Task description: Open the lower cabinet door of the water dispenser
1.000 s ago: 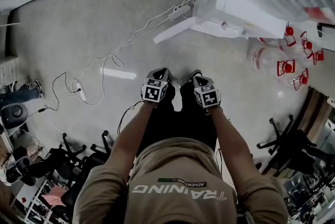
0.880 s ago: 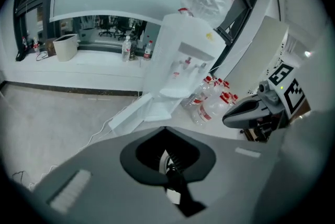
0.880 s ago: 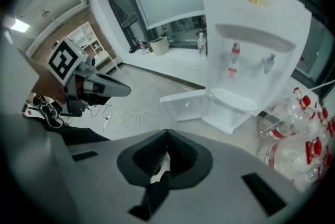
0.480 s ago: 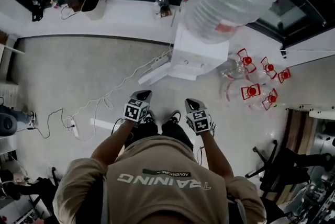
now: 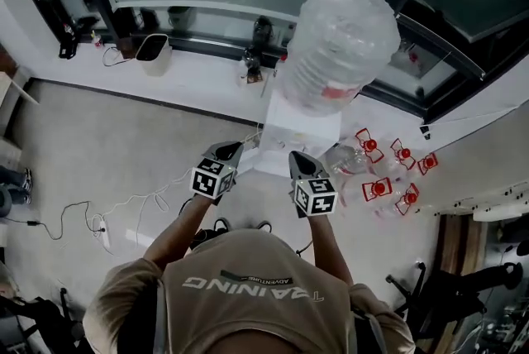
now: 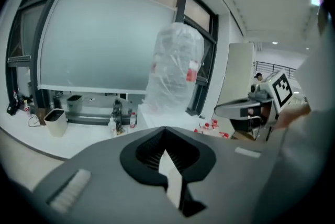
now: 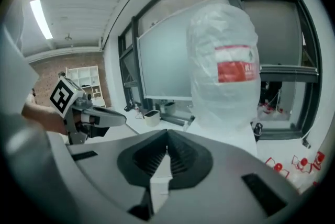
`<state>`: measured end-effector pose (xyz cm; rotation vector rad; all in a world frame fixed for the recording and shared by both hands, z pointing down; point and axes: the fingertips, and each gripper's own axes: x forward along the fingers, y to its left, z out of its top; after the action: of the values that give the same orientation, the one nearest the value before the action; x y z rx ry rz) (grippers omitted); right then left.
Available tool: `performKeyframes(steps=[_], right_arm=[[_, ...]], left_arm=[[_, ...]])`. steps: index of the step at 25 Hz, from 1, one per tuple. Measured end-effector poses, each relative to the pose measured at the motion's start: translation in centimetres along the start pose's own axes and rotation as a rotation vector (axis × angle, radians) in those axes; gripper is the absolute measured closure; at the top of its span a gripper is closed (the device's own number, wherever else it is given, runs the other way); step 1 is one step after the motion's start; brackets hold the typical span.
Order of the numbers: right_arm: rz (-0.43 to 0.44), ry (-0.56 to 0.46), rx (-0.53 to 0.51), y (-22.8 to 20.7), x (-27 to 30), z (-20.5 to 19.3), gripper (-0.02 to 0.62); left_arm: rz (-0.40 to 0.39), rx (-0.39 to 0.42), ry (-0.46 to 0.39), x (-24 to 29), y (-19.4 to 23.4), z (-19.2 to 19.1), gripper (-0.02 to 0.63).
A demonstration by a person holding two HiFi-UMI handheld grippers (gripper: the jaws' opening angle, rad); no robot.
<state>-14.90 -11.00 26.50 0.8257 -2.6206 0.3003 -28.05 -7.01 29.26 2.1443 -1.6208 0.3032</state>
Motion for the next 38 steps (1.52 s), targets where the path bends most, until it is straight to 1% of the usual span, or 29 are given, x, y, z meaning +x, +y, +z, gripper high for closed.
performKeyframes(steps=[2,3,7,9,11,13,15,17,21,22,26,27,32,38], right_arm=[[-0.004,-0.001,-0.037,0.0,-0.3,2.4,0.586],[-0.006,-0.001,-0.052,0.1,-0.4,3.4,0.586],[0.026,-0.060,-0.037,1.6,-1.5,8.0,0.586],[0.038,-0.097,-0.038,2.3,-2.4,10.0,0.586],[0.046,-0.134,-0.064,2.9,-3.0,11.8,0.586],[0.042,-0.175,-0.113,3.3,-3.2,13.4,0.586],[0.013,-0.200,-0.146,3.0,-3.2,14.4,0.586],[-0.021,-0.224,-0.137,2.4,-3.3,14.8,0.586],[-0.066,-0.293,-0.123,2.1,-3.7,14.6,0.586],[-0.072,-0.294,-0.120,2.3,-3.7,14.1,0.586],[-0.077,-0.300,-0.099,2.5,-4.0,12.9,0.586],[-0.077,-0.307,-0.100,2.5,-4.1,12.8,0.587],[-0.076,-0.284,-0.137,3.1,-4.5,11.7,0.588],[-0.065,-0.278,-0.149,3.2,-4.1,11.9,0.588]], left_arm=[[-0.026,-0.034,-0.066,-1.1,-0.1,3.5,0.606],[-0.029,-0.035,-0.094,-1.8,0.0,5.0,0.606],[0.022,0.048,-0.170,-4.5,1.0,9.8,0.606],[0.032,0.064,-0.222,-6.0,0.9,11.9,0.606],[0.028,0.081,-0.279,-7.1,0.5,13.9,0.606],[0.032,0.117,-0.329,-7.8,0.1,15.6,0.606],[0.042,0.155,-0.350,-7.6,-0.5,16.7,0.606],[0.045,0.181,-0.343,-6.8,-1.2,17.0,0.606],[0.004,0.156,-0.330,-6.1,-2.8,16.7,0.606],[0.003,0.167,-0.327,-6.1,-3.2,16.3,0.606],[0.061,0.277,-0.318,-6.1,-3.9,15.1,0.606],[0.073,0.293,-0.317,-6.1,-4.0,14.8,0.606],[0.073,0.275,-0.305,-5.8,-4.2,13.7,0.606],[0.091,0.315,-0.318,-6.0,-4.0,15.0,0.606]])
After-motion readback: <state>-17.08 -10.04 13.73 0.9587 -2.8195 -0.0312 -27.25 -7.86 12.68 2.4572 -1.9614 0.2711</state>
